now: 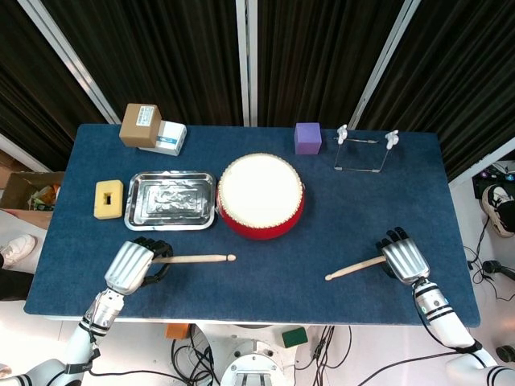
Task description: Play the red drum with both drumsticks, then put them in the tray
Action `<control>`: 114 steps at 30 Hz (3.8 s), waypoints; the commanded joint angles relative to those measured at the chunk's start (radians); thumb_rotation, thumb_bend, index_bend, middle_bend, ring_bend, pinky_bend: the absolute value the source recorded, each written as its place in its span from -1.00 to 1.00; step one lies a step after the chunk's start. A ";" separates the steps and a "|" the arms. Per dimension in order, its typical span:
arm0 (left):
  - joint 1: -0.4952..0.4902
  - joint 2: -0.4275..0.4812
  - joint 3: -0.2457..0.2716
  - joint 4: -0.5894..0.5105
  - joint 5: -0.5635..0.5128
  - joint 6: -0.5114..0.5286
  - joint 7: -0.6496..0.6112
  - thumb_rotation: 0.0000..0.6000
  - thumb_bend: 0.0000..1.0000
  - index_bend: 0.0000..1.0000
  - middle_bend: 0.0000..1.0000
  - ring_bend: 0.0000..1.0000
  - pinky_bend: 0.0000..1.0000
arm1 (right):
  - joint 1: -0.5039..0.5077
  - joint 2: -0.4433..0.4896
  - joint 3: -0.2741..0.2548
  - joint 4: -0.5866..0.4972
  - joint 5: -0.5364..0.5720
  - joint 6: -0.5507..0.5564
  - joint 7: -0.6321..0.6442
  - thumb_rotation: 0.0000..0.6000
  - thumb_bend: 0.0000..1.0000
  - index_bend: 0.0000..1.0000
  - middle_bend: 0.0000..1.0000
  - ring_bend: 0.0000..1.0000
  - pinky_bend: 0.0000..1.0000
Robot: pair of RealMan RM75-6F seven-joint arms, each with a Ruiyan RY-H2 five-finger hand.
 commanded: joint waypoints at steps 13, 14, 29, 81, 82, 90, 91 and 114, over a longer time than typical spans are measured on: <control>0.017 0.043 -0.032 -0.022 -0.035 0.031 -0.041 1.00 0.32 0.37 0.31 0.14 0.09 | -0.004 0.043 -0.025 0.022 -0.113 0.194 0.228 1.00 0.71 0.51 0.40 -0.17 -0.15; 0.018 0.052 -0.040 -0.030 -0.042 0.036 -0.049 1.00 0.32 0.37 0.31 0.14 0.09 | -0.007 0.053 -0.020 0.016 -0.123 0.230 0.244 1.00 0.75 0.52 0.41 -0.16 -0.14; -0.128 0.197 -0.192 -0.164 -0.232 -0.189 0.151 1.00 0.32 0.36 0.30 0.14 0.08 | 0.102 0.310 0.169 -0.332 0.009 0.187 0.200 1.00 0.86 0.58 0.44 -0.13 -0.11; -0.493 0.111 -0.234 -0.150 -0.684 -0.400 0.665 1.00 0.32 0.36 0.29 0.14 0.06 | 0.445 0.313 0.297 -0.508 0.367 -0.144 -0.408 1.00 0.84 0.59 0.42 -0.13 -0.14; -0.500 0.101 -0.228 -0.137 -0.698 -0.406 0.682 1.00 0.32 0.36 0.29 0.14 0.07 | 0.442 0.323 0.299 -0.517 0.364 -0.140 -0.397 1.00 0.84 0.59 0.42 -0.13 -0.14; -0.475 0.173 -0.245 -0.240 -0.699 -0.309 0.667 1.00 0.32 0.36 0.29 0.14 0.07 | 0.478 0.261 0.261 -0.463 0.384 -0.214 -0.403 1.00 0.83 0.59 0.42 -0.14 -0.14; -0.466 0.195 -0.247 -0.269 -0.686 -0.293 0.654 1.00 0.32 0.36 0.29 0.14 0.07 | 0.488 0.236 0.249 -0.440 0.390 -0.233 -0.417 1.00 0.83 0.59 0.42 -0.14 -0.14; -0.499 0.202 -0.204 -0.293 -0.761 -0.242 0.769 1.00 0.32 0.36 0.29 0.14 0.07 | 0.507 0.203 0.231 -0.404 0.388 -0.229 -0.401 1.00 0.83 0.59 0.42 -0.13 -0.15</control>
